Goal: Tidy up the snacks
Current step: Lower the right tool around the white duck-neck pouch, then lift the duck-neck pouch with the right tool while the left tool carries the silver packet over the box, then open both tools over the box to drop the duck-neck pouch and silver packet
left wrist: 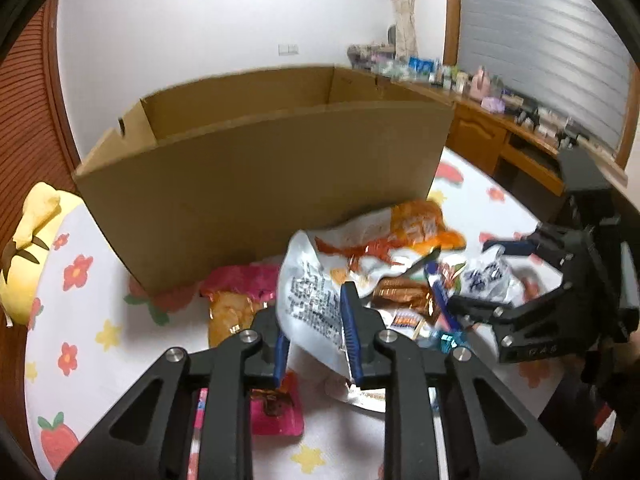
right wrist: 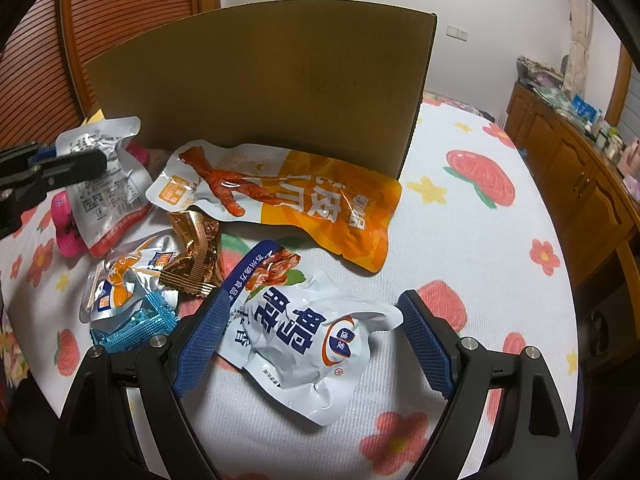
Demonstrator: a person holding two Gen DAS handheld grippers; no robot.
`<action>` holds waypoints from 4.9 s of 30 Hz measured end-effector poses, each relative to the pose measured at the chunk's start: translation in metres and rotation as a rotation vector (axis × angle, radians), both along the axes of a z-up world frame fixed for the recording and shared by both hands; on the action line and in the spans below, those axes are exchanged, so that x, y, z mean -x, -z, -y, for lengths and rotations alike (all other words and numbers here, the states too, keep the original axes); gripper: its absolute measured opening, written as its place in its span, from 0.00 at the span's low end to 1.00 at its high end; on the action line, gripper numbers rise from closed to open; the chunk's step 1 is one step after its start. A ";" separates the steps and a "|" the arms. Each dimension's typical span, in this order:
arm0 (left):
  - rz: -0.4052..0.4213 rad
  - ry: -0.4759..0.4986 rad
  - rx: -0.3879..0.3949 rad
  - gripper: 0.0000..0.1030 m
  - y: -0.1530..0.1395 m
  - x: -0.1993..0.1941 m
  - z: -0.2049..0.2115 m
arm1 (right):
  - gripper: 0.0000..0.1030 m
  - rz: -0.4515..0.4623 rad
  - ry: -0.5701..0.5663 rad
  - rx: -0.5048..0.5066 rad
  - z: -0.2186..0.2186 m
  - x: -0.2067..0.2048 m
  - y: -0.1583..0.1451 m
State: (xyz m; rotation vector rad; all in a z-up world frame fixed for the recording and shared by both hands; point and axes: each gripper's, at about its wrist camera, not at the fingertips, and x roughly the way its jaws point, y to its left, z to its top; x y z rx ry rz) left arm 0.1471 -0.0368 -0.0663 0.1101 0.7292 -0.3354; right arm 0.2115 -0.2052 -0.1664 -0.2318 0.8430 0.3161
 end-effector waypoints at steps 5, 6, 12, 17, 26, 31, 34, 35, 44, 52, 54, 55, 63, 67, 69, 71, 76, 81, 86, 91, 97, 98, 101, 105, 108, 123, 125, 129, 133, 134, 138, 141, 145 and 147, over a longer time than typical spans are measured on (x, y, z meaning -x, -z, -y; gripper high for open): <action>-0.001 -0.002 0.009 0.24 0.003 0.001 0.000 | 0.85 -0.004 0.005 -0.007 0.001 -0.001 0.000; 0.003 -0.002 0.012 0.23 0.003 0.001 -0.001 | 0.85 -0.005 0.005 -0.009 0.001 -0.001 0.000; 0.029 -0.003 0.012 0.21 -0.001 0.012 -0.003 | 0.86 -0.004 0.011 -0.012 0.004 -0.003 0.000; 0.060 -0.007 0.045 0.21 -0.015 0.025 -0.008 | 0.86 -0.013 0.006 0.000 0.001 -0.001 0.000; 0.083 -0.017 0.096 0.21 -0.026 0.039 -0.018 | 0.86 -0.012 -0.004 0.002 -0.003 0.001 0.001; 0.079 -0.016 0.104 0.22 -0.023 0.042 -0.021 | 0.76 -0.004 -0.032 -0.004 -0.007 0.013 -0.001; 0.076 -0.016 0.107 0.22 -0.022 0.043 -0.022 | 0.76 0.005 -0.037 -0.014 -0.007 0.022 -0.001; 0.076 -0.016 0.108 0.22 -0.022 0.044 -0.021 | 0.74 0.010 -0.035 -0.018 -0.006 0.025 -0.001; 0.074 -0.022 0.113 0.22 -0.019 0.045 -0.023 | 0.64 0.006 -0.022 -0.073 0.002 0.032 -0.005; 0.072 -0.021 0.107 0.22 -0.017 0.044 -0.023 | 0.74 -0.030 -0.053 -0.098 0.005 0.030 -0.009; 0.072 -0.021 0.107 0.22 -0.017 0.044 -0.023 | 0.76 -0.035 -0.076 -0.083 0.005 0.033 -0.010; 0.072 -0.021 0.108 0.22 -0.017 0.044 -0.023 | 0.76 -0.032 -0.082 -0.071 0.004 0.034 -0.010; 0.070 -0.014 0.104 0.22 -0.016 0.045 -0.023 | 0.78 -0.042 -0.146 0.006 -0.004 0.042 -0.009; 0.066 -0.016 0.105 0.22 -0.015 0.045 -0.023 | 0.79 -0.039 -0.168 0.060 -0.009 0.044 -0.002; 0.064 -0.018 0.106 0.22 -0.015 0.045 -0.023 | 0.78 -0.046 -0.169 0.056 -0.009 0.042 -0.002; 0.063 -0.017 0.107 0.22 -0.014 0.046 -0.022 | 0.72 -0.057 -0.169 0.040 -0.008 0.039 -0.002; 0.063 -0.017 0.107 0.22 -0.014 0.046 -0.022 | 0.57 -0.066 -0.165 0.012 -0.005 0.033 -0.005; 0.064 -0.020 0.109 0.22 -0.014 0.046 -0.023 | 0.56 -0.046 -0.141 0.000 -0.004 0.035 -0.005; 0.079 -0.021 0.106 0.22 -0.020 0.044 -0.025 | 0.56 -0.029 -0.126 -0.007 -0.001 0.035 -0.008; 0.098 -0.017 0.109 0.22 -0.031 0.041 -0.027 | 0.56 0.011 -0.126 -0.020 0.000 0.037 -0.024; 0.141 -0.013 0.106 0.22 -0.054 0.028 -0.031 | 0.57 0.090 -0.134 -0.050 -0.001 0.034 -0.062; 0.149 -0.013 0.105 0.22 -0.057 0.025 -0.032 | 0.57 0.108 -0.138 -0.060 -0.003 0.032 -0.073; 0.174 -0.019 0.102 0.22 -0.070 0.014 -0.038 | 0.57 0.150 -0.148 -0.070 -0.008 0.022 -0.093; 0.200 -0.032 0.103 0.22 -0.084 0.000 -0.046 | 0.57 0.200 -0.151 -0.089 -0.015 0.004 -0.118; 0.215 -0.041 0.098 0.22 -0.093 -0.012 -0.050 | 0.57 0.221 -0.148 -0.110 -0.019 -0.013 -0.131; 0.219 -0.047 0.067 0.22 -0.104 -0.075 -0.052 | 0.57 0.210 -0.115 -0.127 -0.033 -0.087 -0.136; 0.220 -0.049 0.060 0.20 -0.103 -0.080 -0.050 | 0.57 0.202 -0.116 -0.121 -0.034 -0.093 -0.132; 0.215 -0.035 0.062 0.20 -0.103 -0.087 -0.047 | 0.58 0.190 -0.121 -0.123 -0.036 -0.100 -0.127; 0.211 -0.038 0.056 0.19 -0.101 -0.097 -0.046 | 0.58 0.169 -0.124 -0.113 -0.037 -0.108 -0.121; 0.210 -0.039 0.055 0.19 -0.101 -0.098 -0.046 | 0.59 0.166 -0.122 -0.112 -0.037 -0.109 -0.119; 0.205 -0.042 0.046 0.19 -0.099 -0.103 -0.045 | 0.62 0.159 -0.114 -0.124 -0.034 -0.112 -0.118; 0.198 -0.045 0.047 0.20 -0.096 -0.102 -0.045 | 0.64 0.161 -0.117 -0.123 -0.034 -0.112 -0.119; 0.183 -0.045 0.046 0.22 -0.093 -0.097 -0.045 | 0.64 0.165 -0.126 -0.127 -0.034 -0.108 -0.123; 0.179 -0.043 0.044 0.22 -0.092 -0.091 -0.045 | 0.64 0.169 -0.130 -0.132 -0.034 -0.101 -0.126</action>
